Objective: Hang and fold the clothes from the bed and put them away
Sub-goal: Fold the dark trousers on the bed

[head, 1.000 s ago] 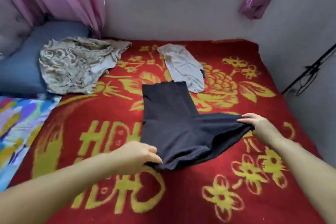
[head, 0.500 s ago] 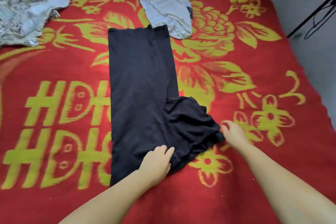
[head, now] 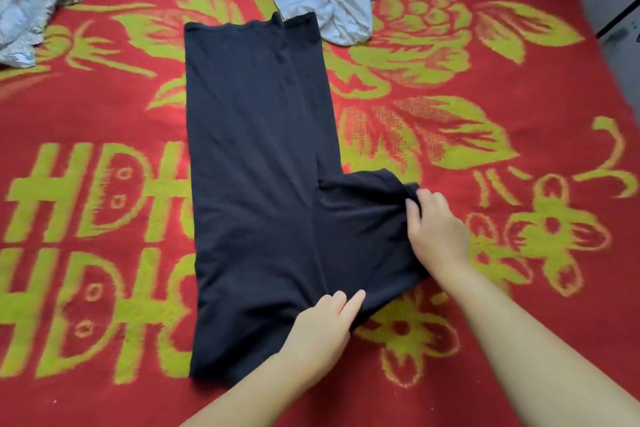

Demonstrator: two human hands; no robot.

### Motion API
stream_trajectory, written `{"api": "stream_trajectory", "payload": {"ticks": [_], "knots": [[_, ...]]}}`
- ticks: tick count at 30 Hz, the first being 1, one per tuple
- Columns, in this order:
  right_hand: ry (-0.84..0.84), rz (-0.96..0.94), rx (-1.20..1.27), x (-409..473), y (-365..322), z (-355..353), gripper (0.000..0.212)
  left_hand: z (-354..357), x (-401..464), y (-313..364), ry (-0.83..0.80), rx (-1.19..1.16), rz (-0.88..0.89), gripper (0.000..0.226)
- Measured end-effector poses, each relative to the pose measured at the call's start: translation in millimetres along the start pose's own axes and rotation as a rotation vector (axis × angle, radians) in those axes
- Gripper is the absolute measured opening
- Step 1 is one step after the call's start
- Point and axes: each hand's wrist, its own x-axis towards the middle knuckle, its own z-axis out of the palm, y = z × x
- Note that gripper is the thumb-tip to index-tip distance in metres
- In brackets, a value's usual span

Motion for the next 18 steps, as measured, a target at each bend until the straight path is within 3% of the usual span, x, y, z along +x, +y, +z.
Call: {"api": "stream_trajectory", "payload": {"ticks": [6, 11, 14, 16, 18], "knots": [[-0.222, 0.321, -0.137, -15.6, 68.0, 4.7, 0.028, 12.7, 4.6, 7.0, -0.164, -0.019, 0.069, 0.079], [-0.123, 0.074, 0.133, 5.0, 36.6, 2.4, 0.026, 15.0, -0.1, 7.0, -0.169, -0.035, 0.073, 0.073], [-0.275, -0.019, 0.126, 25.0, -7.0, 10.5, 0.041, 18.0, -0.1, 9.4, -0.132, -0.053, 0.034, 0.073], [-0.375, 0.003, 0.074, 37.4, -27.9, 19.1, 0.034, 14.5, 0.2, 9.2, -0.096, -0.099, -0.001, 0.072], [-0.362, 0.015, 0.1, 44.6, -41.4, 21.0, 0.021, 8.8, -2.7, 6.2, -0.071, -0.158, 0.003, 0.07]]}}
